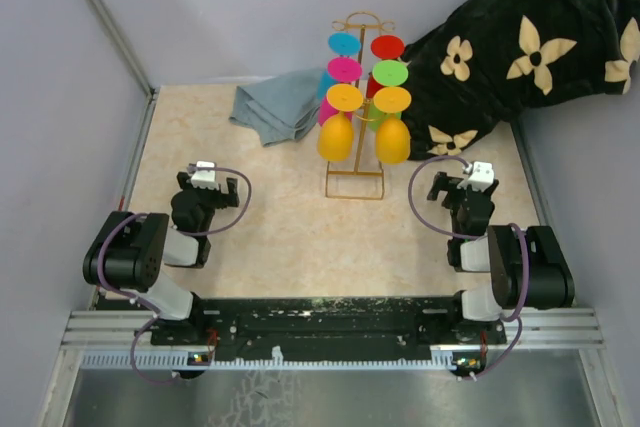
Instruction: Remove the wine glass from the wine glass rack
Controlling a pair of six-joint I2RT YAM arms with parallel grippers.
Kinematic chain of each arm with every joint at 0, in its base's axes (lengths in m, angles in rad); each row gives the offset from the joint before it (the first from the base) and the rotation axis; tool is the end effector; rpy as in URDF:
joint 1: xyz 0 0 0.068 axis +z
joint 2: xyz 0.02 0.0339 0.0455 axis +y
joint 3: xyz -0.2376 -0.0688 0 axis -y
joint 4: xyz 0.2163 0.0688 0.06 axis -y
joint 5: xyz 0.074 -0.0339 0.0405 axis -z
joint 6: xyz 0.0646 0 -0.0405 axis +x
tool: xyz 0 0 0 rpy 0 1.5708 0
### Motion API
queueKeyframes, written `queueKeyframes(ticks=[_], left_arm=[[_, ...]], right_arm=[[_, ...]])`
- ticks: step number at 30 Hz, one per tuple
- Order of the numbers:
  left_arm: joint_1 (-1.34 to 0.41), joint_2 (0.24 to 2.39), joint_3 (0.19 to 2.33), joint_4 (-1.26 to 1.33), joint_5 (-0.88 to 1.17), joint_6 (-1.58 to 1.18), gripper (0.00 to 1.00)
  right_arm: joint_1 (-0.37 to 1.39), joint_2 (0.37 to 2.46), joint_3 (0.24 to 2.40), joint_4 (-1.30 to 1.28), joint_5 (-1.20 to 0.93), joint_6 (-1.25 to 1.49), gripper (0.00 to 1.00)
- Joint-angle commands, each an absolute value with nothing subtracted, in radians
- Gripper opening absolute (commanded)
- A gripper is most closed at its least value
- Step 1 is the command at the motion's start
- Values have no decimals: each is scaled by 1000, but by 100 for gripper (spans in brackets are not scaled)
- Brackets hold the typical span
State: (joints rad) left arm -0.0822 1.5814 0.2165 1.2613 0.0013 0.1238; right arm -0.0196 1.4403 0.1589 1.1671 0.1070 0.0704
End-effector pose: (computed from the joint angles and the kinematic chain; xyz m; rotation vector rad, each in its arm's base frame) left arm 0.2624 -0.0217 0.1373 0.1731 1.6655 0.0303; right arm 0.2455 -0.0117 0.1431 0.1560 1.6775 -0.0520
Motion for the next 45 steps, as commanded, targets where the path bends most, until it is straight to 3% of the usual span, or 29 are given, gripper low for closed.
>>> queueKeyframes(ticks=[1,10,13,17,22,27,35,41,45], left_arm=[[-76,1591,233,1298,1,108,100],[-75,1583,234,1296,-4,111,100],[-77,1490,298,1105,-32,104,100],[-76,1359,538,583,-37,96,100],[-74,1293,860,115,7,144,100],[-73,1321,1138,-203,86,117,100],[-73,1376,1383,-273,322,-82,100],[-74,1575,1641,-369,610,-289,100],[-75,1676,1770,-292,764,-428,100]], right_arm=[[-11,1439,169,1230,104,64,98],[-8,1435,173,1217,113,61,98],[-8,1329,132,1205,216,94,98],[-9,1008,245,659,319,123,98],[-16,814,472,47,381,209,98],[-19,748,686,-269,323,276,99],[-20,772,953,-475,159,298,98],[-23,875,1118,-581,74,342,98],[-24,950,1233,-650,14,365,98]])
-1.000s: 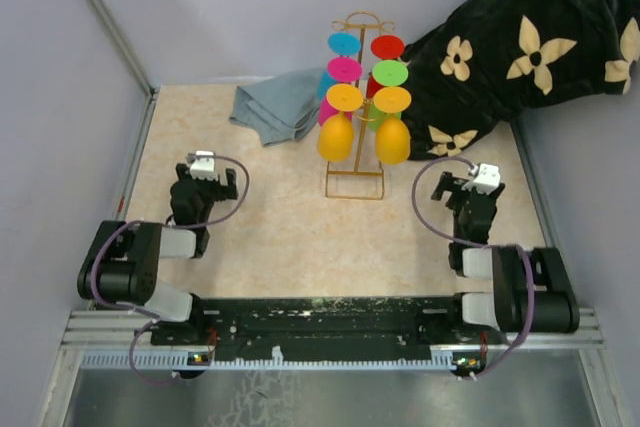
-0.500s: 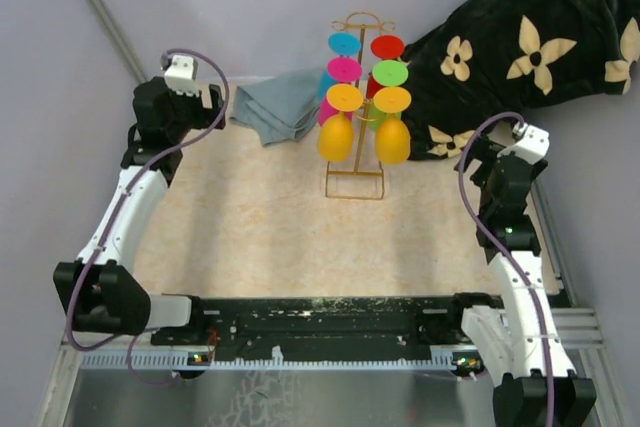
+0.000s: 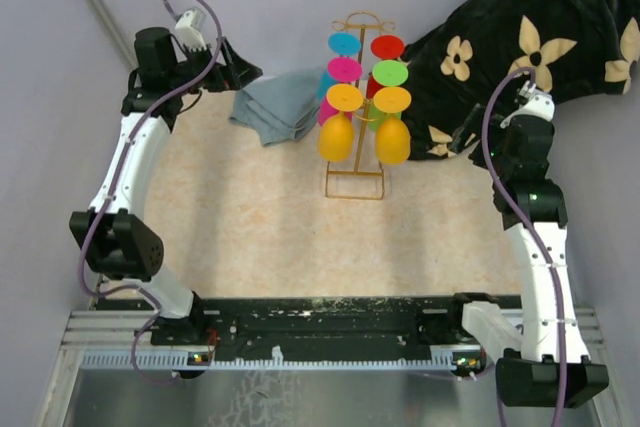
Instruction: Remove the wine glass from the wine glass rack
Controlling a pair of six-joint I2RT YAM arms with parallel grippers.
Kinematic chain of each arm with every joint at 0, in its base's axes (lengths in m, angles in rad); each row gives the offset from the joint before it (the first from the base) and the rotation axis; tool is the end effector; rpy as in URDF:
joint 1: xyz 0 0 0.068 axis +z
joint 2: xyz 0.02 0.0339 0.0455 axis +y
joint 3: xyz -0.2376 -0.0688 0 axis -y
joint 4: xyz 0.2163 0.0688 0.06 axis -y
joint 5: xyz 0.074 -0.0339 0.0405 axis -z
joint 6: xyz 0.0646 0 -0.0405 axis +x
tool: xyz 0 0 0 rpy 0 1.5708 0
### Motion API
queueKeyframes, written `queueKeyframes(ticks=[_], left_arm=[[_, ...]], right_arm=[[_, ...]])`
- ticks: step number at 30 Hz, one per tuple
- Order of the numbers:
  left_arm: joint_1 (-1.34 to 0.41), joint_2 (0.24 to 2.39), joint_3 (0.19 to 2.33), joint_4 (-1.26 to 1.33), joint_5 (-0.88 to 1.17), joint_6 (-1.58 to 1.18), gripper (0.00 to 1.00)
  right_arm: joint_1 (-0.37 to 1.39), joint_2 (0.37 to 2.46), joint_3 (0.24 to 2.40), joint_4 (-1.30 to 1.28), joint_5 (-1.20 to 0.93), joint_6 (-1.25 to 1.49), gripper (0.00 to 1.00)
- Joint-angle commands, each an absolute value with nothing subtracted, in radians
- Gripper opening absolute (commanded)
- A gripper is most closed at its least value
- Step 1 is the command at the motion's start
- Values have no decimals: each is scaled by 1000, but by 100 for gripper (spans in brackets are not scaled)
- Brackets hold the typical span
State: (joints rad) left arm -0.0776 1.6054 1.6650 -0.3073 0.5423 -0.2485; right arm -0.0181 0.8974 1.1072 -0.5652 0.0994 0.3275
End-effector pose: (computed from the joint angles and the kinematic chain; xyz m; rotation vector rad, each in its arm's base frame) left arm 0.3623 -0.0616 0.3920 0.2345 1.8263 -0.7211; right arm 0.2004 -0.0100 0.3548 0.3966 1.8847 0.1117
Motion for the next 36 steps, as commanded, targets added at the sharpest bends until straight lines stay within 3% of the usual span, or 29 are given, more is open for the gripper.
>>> queueKeyframes(ticks=[1,9,21,36], left_arm=[[-75,1701,1800,-274,784,-462,100],[-78,1910,1947,12,952,-932,96],[-183,2064,2187,25,874,-1068,100],[-283,2104,2210,-44,773,-1073,97]], right_arm=[[-24,959,1259,-658,-1,365,98],[-23,935,1269,-673,-3,395,98],[-24,827,1232,-768,50,462,98],[-23,809,1244,-814,53,464,98]])
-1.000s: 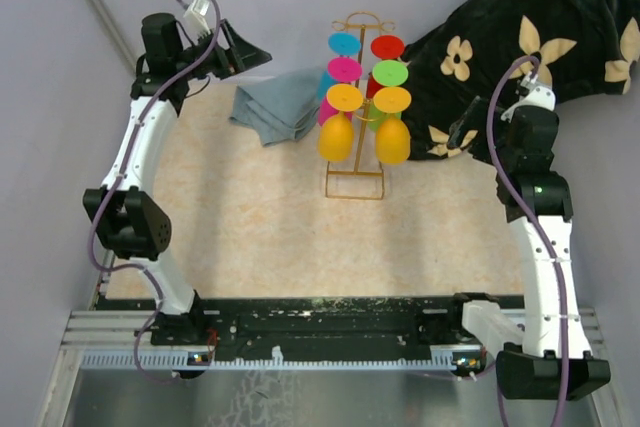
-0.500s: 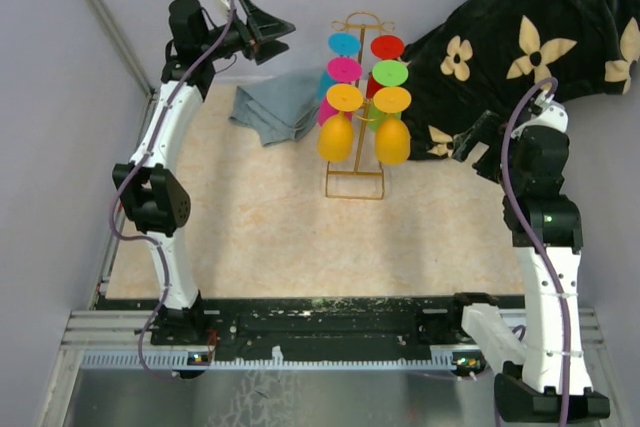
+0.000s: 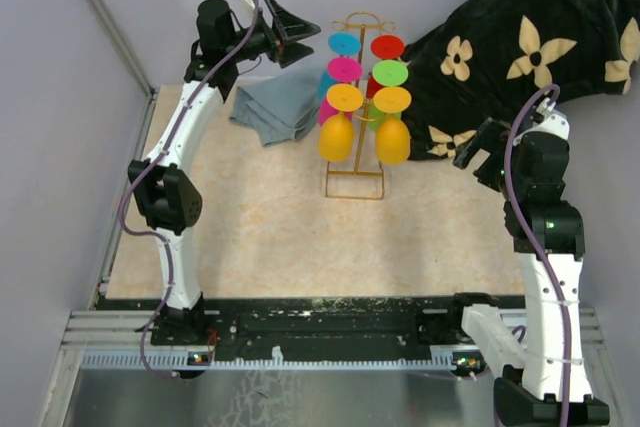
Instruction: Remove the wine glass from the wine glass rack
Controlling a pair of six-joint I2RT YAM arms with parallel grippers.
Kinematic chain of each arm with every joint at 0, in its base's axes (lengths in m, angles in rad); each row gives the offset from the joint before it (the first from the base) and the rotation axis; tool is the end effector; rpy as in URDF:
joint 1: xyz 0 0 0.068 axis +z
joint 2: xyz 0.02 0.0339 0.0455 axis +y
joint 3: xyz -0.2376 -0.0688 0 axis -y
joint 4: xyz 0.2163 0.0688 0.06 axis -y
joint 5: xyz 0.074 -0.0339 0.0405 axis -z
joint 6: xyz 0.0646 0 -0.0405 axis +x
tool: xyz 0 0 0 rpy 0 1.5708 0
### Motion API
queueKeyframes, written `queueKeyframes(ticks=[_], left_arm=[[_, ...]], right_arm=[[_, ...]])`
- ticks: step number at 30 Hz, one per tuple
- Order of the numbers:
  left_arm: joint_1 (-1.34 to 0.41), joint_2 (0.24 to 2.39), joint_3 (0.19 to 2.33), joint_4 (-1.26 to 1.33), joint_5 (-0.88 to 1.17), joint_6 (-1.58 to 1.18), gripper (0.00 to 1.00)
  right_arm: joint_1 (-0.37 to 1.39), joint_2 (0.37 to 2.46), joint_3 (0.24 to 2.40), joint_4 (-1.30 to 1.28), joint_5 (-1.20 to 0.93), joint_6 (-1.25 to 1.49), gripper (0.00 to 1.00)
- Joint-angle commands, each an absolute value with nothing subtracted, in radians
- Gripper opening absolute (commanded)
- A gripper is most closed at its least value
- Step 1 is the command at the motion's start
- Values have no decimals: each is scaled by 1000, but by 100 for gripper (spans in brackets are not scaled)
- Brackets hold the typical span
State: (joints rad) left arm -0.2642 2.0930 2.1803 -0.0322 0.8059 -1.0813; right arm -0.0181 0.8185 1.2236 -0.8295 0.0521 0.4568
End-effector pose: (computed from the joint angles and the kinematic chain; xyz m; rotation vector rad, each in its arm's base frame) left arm 0.4389 -0.1670 0.4046 0.0263 1.7922 -1.6209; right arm 0.1589 -0.0062 0.3703 0.5036 1.9376 0.2302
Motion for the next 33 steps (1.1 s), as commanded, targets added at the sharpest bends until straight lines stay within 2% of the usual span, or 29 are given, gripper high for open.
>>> queueKeyframes(ticks=[1,8,21,33], left_arm=[[-287,2105,2211,-45,768,-1069,96],[-308,2123,2219,-56,742,-1053,94],[-340,2149,2241,-64,682,-1063,82],[-351,2151,2244,-80,644,-1060,63]], right_arm=[[-24,807,1244,-814,51,465,98],[-23,778,1229,-831,48,471,98],[-23,749,1239,-865,54,478,98],[-24,743,1239,-874,58,475,98]])
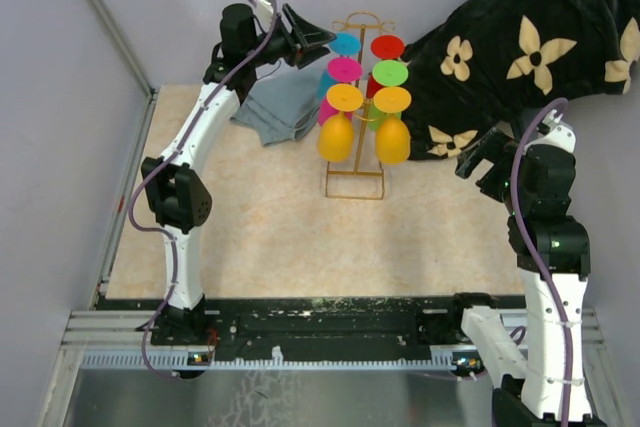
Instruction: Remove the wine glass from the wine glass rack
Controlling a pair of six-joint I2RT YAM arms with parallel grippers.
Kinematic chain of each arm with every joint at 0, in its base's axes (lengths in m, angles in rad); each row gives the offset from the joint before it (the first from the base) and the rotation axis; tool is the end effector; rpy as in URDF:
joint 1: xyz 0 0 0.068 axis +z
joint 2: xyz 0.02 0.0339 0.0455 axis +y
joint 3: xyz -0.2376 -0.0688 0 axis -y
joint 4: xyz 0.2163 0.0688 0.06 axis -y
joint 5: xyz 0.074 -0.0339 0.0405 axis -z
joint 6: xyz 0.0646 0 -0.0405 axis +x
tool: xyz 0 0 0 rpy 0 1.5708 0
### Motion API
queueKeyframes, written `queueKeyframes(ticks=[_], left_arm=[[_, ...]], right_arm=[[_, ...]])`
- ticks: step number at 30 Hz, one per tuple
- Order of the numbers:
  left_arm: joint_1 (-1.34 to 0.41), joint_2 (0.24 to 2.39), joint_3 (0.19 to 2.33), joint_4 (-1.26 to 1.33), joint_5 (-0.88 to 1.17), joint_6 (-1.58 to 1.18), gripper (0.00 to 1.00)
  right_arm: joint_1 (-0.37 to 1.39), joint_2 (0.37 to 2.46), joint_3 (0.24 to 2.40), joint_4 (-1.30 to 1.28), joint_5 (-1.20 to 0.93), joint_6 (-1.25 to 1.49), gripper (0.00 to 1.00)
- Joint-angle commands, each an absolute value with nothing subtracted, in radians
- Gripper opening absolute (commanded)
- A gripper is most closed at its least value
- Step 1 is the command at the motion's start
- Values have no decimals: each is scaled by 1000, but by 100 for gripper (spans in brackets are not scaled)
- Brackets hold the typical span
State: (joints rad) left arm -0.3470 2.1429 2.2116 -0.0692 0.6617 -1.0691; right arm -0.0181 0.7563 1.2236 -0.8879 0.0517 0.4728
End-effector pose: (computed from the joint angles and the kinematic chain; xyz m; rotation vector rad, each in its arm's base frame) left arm 0.4429 -0.2024 0.3879 -0.0554 1.8237 -1.5720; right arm 0.1396 -0.0059 0.3710 0.5181 1.9306 0.2416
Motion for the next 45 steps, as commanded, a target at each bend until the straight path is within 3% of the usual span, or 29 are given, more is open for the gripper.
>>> queueKeyframes(ticks=[1,9,32,45], left_arm=[[-351,2151,2245,-81,644,-1058,62],[-351,2157,2243,-96,635,-1055,62],[-358,2187,2272,-85,611,-1052,44],[-363,2191,2278,-81,607,-1050,39]], right_arm=[[-23,740,1237,-874,58,477,98],[-23,733,1238,-880,57,484,98],[-24,732,1242,-886,46,492,98],[-23,726,1240,-888,43,492,98]])
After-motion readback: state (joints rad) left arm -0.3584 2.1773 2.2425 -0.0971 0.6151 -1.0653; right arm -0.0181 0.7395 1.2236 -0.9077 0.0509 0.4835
